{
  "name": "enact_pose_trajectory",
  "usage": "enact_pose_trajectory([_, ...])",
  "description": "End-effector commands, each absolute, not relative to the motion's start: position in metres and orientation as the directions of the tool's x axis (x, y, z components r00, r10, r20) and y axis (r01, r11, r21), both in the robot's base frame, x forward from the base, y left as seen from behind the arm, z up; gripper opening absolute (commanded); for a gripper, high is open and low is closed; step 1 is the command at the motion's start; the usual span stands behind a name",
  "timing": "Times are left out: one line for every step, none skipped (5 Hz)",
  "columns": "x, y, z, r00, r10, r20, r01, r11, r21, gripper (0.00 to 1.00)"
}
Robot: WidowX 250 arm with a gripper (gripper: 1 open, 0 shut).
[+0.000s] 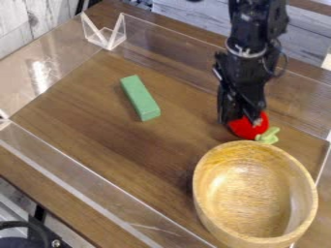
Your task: Move the red object to the left side of the table
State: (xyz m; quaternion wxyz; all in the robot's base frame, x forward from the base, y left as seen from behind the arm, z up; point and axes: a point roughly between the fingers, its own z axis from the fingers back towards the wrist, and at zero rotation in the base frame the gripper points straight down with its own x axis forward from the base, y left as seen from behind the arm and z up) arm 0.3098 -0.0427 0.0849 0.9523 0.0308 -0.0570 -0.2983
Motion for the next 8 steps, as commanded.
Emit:
enact_pose_trajectory([0.313,-0.041,0.144,0.846,-0.502,0.18,0.478,0.864,0.162,0.0])
enact_pose_trajectory([0.307,-0.029,0.176,0.896,-0.394,0.206,0.358,0.914,0.194,0.0])
enact_pose_trajectory([0.308,-0.04,0.157,0.897,-0.388,0.211,0.354,0.918,0.18,1.0])
enact_pose_trajectory([0.304,-0.057,0.136,0.904,-0.373,0.209,0.348,0.926,0.147,1.0])
enact_pose_trajectory([0.303,-0.074,0.117,0.894,-0.393,0.216,0.373,0.919,0.13,1.0])
enact_pose_trajectory([0.302,-0.082,0.097,0.892,-0.395,0.219,0.377,0.919,0.117,1.0])
enact_pose_trajectory([0.298,-0.088,0.084,0.894,-0.39,0.219,0.375,0.921,0.108,1.0])
enact_pose_trajectory([0.296,-0.093,0.074,0.896,-0.386,0.218,0.373,0.922,0.102,1.0])
